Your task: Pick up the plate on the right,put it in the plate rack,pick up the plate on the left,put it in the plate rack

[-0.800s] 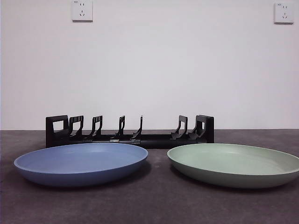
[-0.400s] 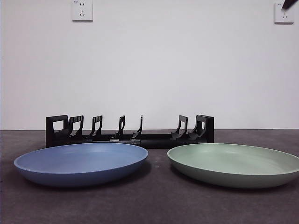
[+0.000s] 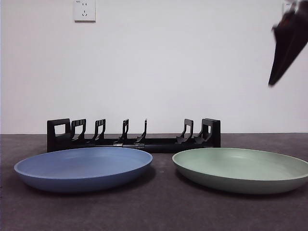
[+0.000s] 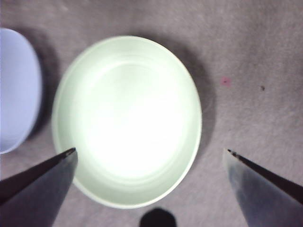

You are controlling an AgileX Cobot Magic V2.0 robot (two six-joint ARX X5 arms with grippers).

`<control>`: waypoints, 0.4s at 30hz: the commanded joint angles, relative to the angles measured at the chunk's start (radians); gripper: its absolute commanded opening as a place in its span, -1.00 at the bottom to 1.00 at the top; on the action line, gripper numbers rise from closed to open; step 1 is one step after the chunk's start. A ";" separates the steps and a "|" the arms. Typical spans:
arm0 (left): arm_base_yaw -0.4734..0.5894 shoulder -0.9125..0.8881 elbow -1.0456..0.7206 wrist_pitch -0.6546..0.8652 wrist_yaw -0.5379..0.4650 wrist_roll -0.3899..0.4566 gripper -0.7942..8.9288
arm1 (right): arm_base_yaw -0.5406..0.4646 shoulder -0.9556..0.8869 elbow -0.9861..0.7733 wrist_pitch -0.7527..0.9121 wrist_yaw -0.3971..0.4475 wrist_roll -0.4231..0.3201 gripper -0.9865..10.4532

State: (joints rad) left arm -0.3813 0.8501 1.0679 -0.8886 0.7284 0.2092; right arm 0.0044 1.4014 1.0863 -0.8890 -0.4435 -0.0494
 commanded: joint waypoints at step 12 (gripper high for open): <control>-0.064 0.064 0.002 0.024 0.003 0.032 0.33 | 0.039 0.232 0.003 0.079 0.055 -0.007 0.01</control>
State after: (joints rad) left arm -0.4416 0.9127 1.0679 -0.8726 0.7261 0.2230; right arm 0.0406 1.6226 1.0866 -0.8127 -0.3893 -0.0494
